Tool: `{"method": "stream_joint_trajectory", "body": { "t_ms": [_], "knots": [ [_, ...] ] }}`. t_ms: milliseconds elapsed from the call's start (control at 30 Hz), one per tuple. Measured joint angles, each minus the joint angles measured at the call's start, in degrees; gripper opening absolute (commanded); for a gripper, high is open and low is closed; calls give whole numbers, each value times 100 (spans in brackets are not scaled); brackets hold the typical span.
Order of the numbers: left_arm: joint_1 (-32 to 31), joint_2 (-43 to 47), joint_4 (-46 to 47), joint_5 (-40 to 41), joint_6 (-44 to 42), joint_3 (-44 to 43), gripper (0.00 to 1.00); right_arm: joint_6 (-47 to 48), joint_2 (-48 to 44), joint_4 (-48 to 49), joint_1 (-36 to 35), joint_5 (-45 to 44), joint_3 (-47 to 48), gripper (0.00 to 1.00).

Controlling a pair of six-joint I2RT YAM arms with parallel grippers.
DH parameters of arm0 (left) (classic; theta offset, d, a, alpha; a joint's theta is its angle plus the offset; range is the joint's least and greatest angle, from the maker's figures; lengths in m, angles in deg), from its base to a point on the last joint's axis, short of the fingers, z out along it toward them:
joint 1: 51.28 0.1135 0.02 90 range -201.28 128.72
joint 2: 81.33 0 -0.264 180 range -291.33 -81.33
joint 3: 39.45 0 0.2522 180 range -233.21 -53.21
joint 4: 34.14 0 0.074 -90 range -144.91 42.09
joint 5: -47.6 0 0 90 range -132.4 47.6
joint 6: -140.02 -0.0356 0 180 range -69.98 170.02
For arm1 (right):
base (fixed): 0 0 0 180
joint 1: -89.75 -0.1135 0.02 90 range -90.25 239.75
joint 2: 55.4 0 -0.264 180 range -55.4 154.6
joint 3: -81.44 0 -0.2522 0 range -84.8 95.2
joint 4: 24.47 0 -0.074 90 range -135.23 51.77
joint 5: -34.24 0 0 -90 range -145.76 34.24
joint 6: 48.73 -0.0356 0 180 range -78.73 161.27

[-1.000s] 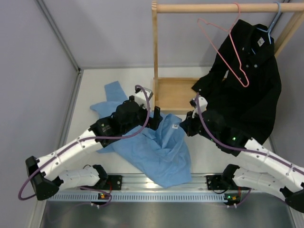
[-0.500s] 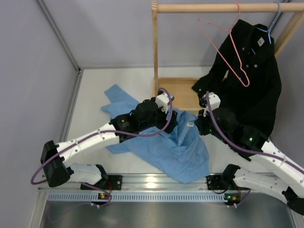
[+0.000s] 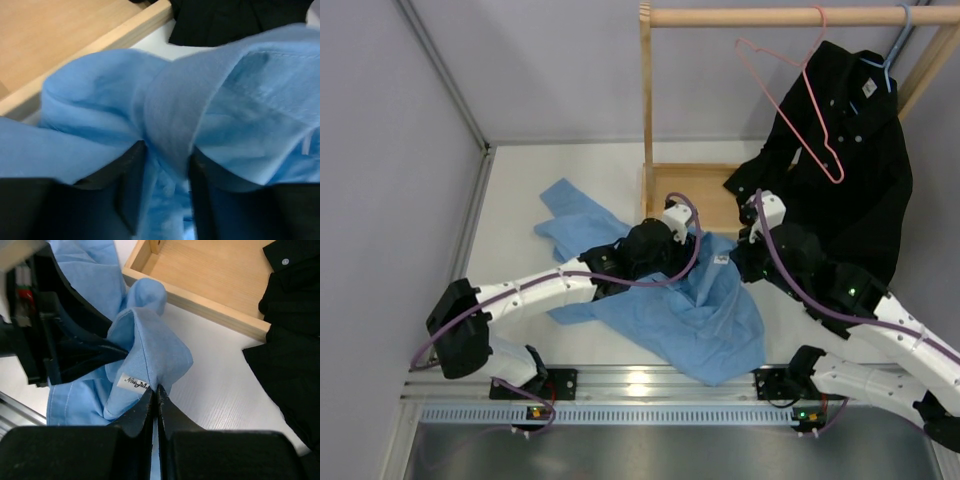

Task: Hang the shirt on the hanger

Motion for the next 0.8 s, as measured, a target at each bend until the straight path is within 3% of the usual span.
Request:
{"method": "stream_joint_trajectory", "body": {
  "t_ms": [67,100,233,367,533,667,733,800],
  "knots": [
    [-20,-61,33,166,-7,0,7,37,-2,4,0,50,101,0],
    [-33,-61,33,337,-31,0,0,55,-2,9,2,79,140,0],
    [-98,122,-98,1003,-229,-105,0,310,107,-17,2,367,693,0],
    [-382,778,-378,1740,-848,-774,0,680,540,-79,2,761,2037,0],
    [-1283,1775,-658,2186,-1832,-2288,0,1025,1231,-15,4,1685,4249,0],
    [-1517,2031,-1191,2142,-2179,-3585,0,1139,1786,-44,-4,2402,5654,0],
    [-1537,2059,-1460,2138,-2149,-3812,0,1156,1904,-26,-11,2645,5886,0],
    [-1541,2173,-1709,2299,-1965,-3493,0,1158,1797,-37,-11,2662,5567,0]
  ]
}}
